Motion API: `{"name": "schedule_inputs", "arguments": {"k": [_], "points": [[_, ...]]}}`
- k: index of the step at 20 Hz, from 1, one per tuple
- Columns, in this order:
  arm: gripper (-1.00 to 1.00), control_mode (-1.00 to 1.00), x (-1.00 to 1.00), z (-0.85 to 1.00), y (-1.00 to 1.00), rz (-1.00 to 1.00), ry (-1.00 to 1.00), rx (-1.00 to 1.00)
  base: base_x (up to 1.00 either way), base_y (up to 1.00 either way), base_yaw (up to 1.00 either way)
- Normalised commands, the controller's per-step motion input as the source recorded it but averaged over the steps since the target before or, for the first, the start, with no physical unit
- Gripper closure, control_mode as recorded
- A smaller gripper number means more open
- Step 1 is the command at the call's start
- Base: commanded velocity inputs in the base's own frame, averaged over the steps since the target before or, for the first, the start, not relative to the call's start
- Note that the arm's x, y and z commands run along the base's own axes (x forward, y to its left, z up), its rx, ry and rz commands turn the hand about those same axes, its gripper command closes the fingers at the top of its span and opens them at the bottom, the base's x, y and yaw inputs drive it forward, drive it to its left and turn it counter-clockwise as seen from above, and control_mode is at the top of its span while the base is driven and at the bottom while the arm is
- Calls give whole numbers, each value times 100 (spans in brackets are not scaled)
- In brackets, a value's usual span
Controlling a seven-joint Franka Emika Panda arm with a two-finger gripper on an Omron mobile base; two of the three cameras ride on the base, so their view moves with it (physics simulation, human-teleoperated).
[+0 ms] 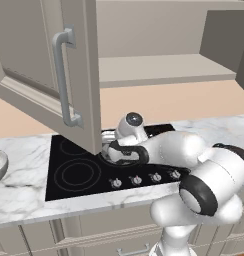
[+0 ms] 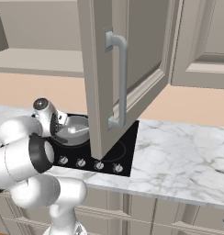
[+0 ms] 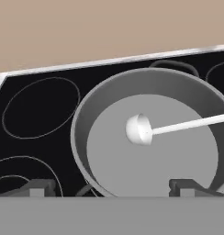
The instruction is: Open the cabinet and move the ladle to the pot. Then close the cabinet.
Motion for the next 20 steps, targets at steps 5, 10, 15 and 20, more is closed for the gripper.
{"name": "schedule_inputs", "arguments": {"k": [5, 10, 15, 20], "points": [[-100, -100, -64, 100, -6, 0, -7, 1, 0, 0, 0], [-100, -100, -85, 100, -7, 0, 0, 0, 0, 0, 0], [-100, -100, -100, 100, -10, 0, 0, 0, 0, 0, 0], [-100, -100, -100, 100, -21, 0, 0, 0, 0, 0, 0]]}}
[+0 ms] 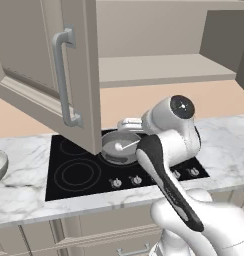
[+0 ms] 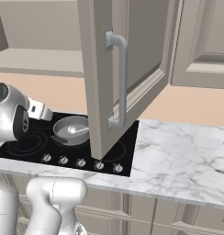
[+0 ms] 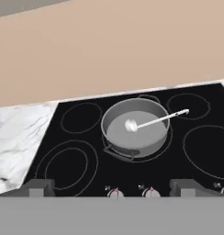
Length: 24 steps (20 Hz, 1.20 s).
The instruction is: Open the cabinet and move the ladle to the pot. Then close the cabinet.
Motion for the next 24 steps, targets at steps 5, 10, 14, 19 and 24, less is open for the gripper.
{"name": "schedule_inputs", "arguments": {"k": [5, 10, 14, 19, 24], "points": [[-100, -100, -100, 74, -26, 0, 0, 0, 0, 0, 0], [-100, -100, -100, 38, -14, 0, 0, -1, 0, 0, 0], [-100, -100, -100, 24, -1, 0, 0, -3, 0, 0, 0], [-100, -100, -100, 27, 3, 0, 0, -3, 0, 0, 0], [-100, -100, -99, 27, 32, 0, 0, -5, 0, 0, 0]]}}
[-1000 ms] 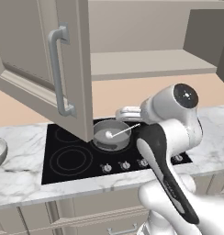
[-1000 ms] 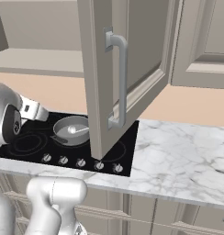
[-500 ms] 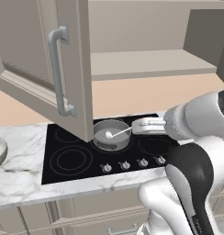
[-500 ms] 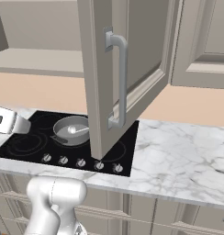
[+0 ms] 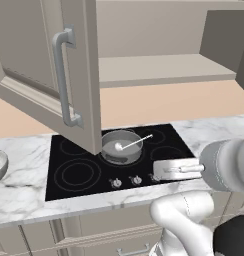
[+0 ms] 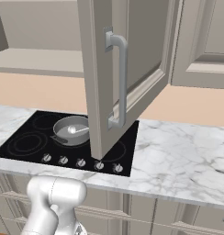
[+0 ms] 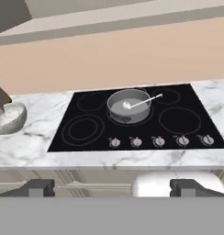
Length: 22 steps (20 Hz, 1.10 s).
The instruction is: Open the cabinet and move the ladle to the pot. Then close the cabinet.
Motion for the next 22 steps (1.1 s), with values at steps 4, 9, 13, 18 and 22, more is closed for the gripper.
{"name": "schedule_inputs", "arguments": {"k": [4, 9, 13, 18, 22], "points": [[-100, -100, -85, 23, 55, 0, 0, -7, 0, 0, 0], [-100, -100, -28, 10, 80, 0, -1, -6, 0, 0, 0], [-100, -100, 1, 1, 80, 0, -7, -1, 0, 0, 0], [-100, -100, 33, 0, 68, 0, -13, 0, 0, 0, 0], [-100, -100, 30, 0, 51, 0, -22, -1, 0, 0, 0]]}}
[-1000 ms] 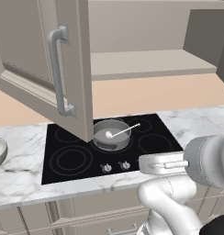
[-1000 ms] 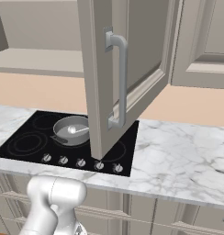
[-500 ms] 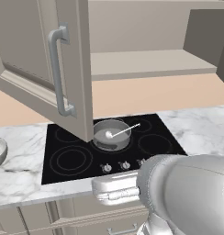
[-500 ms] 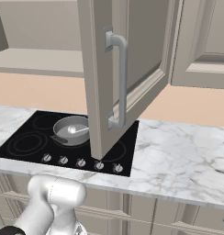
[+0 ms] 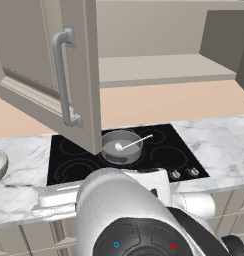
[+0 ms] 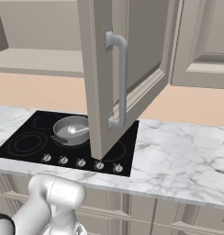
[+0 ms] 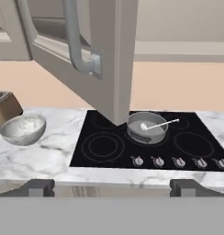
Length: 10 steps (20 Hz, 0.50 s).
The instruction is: Open the cabinet and move the ladle to the pot. Then close the cabinet.
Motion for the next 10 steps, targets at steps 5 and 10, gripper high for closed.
{"name": "schedule_inputs", "arguments": {"k": [5, 10], "points": [[-100, -100, 46, -1, 40, 0, -22, -1, 0, 0, 0], [-100, -100, 46, -2, 27, 0, -27, -2, 0, 0, 0]]}}
